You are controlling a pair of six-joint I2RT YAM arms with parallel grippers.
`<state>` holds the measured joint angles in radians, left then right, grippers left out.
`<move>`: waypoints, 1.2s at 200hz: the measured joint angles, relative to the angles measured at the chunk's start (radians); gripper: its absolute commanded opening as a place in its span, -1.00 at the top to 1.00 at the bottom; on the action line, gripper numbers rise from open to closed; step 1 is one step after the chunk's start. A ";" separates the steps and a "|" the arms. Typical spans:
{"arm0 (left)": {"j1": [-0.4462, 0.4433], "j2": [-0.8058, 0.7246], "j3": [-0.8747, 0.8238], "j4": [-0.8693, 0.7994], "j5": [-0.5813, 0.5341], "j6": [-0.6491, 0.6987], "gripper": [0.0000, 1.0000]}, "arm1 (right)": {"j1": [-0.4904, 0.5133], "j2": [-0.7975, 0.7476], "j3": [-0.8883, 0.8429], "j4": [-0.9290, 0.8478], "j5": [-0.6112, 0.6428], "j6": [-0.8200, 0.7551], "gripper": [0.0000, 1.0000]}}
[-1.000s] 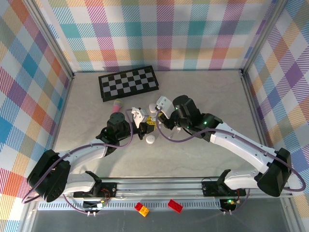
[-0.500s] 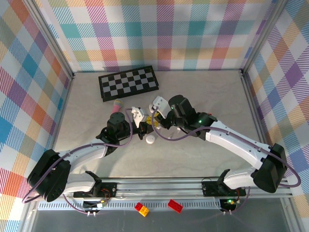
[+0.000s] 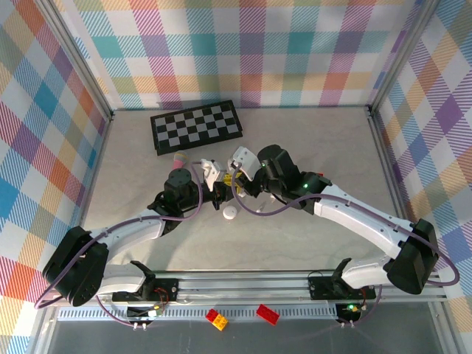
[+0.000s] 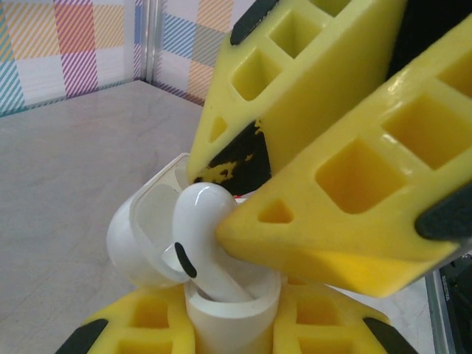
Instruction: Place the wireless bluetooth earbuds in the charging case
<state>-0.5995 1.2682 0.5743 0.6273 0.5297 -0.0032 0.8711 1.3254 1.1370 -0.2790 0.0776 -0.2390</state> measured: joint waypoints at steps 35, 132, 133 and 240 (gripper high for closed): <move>0.000 0.001 0.000 -0.002 0.000 -0.005 0.92 | 0.000 -0.022 -0.022 0.000 -0.009 0.007 0.54; 0.000 0.001 0.006 0.009 -0.001 -0.005 0.91 | -0.008 -0.116 -0.063 -0.007 -0.023 0.067 -0.03; 0.000 0.001 0.006 0.009 -0.001 -0.005 0.91 | -0.009 -0.119 -0.065 -0.006 -0.024 0.068 -0.04; 0.019 -0.002 -0.037 0.061 -0.008 -0.004 0.91 | -0.423 -0.167 -0.259 -0.079 -0.076 0.610 -0.13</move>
<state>-0.5800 1.2663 0.5369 0.6884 0.5220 -0.0074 0.4480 1.1587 0.8776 -0.3576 0.0017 0.3710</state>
